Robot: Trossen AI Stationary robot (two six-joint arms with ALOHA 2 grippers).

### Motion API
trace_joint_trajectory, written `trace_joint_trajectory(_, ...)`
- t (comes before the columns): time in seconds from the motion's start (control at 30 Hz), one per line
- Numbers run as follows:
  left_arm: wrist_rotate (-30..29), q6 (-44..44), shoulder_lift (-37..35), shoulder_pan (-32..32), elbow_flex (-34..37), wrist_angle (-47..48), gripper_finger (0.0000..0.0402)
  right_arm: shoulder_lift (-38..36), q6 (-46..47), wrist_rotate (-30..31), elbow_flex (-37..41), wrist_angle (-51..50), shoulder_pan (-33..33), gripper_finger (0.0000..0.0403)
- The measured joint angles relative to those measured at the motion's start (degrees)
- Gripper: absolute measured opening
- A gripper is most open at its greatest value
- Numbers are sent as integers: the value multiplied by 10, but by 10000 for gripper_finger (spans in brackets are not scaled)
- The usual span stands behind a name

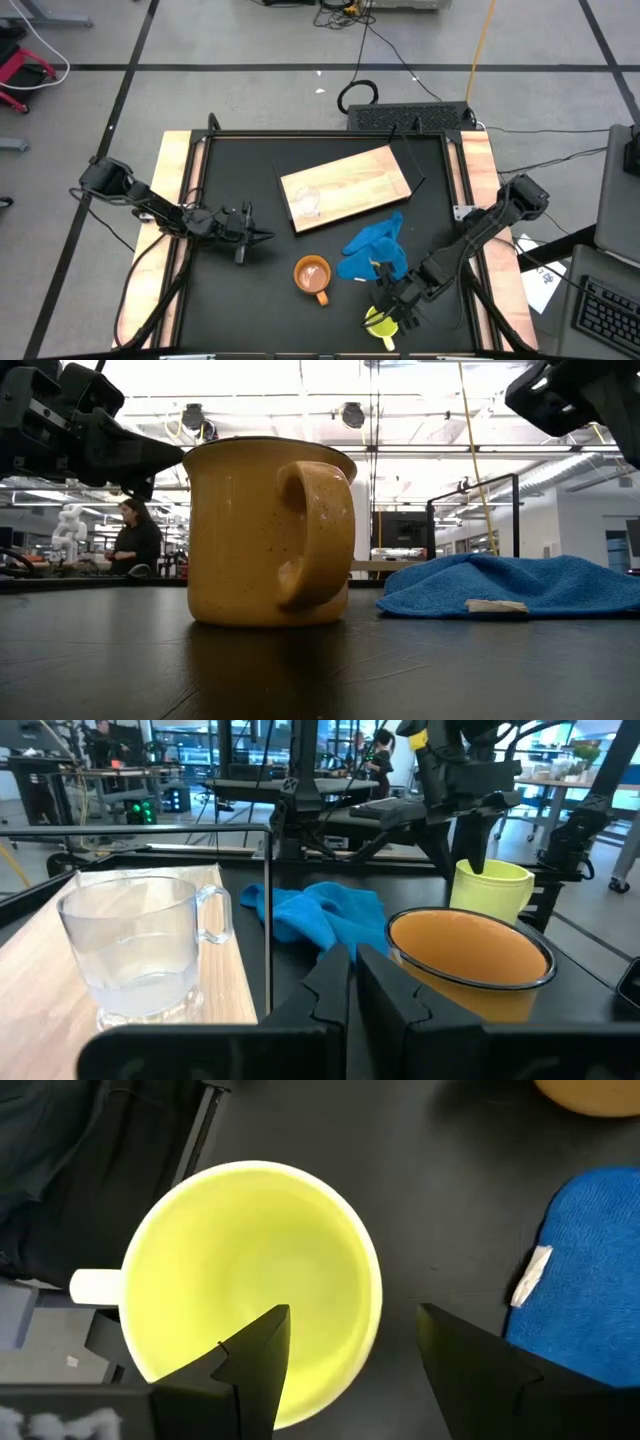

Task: Stack small to large cups/mugs on shelf
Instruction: Put the yellow mug on the shelf

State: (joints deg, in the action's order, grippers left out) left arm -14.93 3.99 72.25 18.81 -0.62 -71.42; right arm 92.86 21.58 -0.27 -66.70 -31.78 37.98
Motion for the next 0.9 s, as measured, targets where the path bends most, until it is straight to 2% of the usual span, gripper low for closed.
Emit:
trace_joint_trajectory(0.6, 0, 0, 0, 0, 0, 0, 26, 27, -14, 1, 0, 7, 0, 207)
trace_joint_trajectory(0.73, 0, 0, 0, 0, 0, 0, 26, 27, -26, 1, 0, 13, 0, 184)
trace_joint_trajectory(0.9, 0, -1, 0, 0, 0, 0, 26, 27, -30, 2, 0, 21, 0, 133)
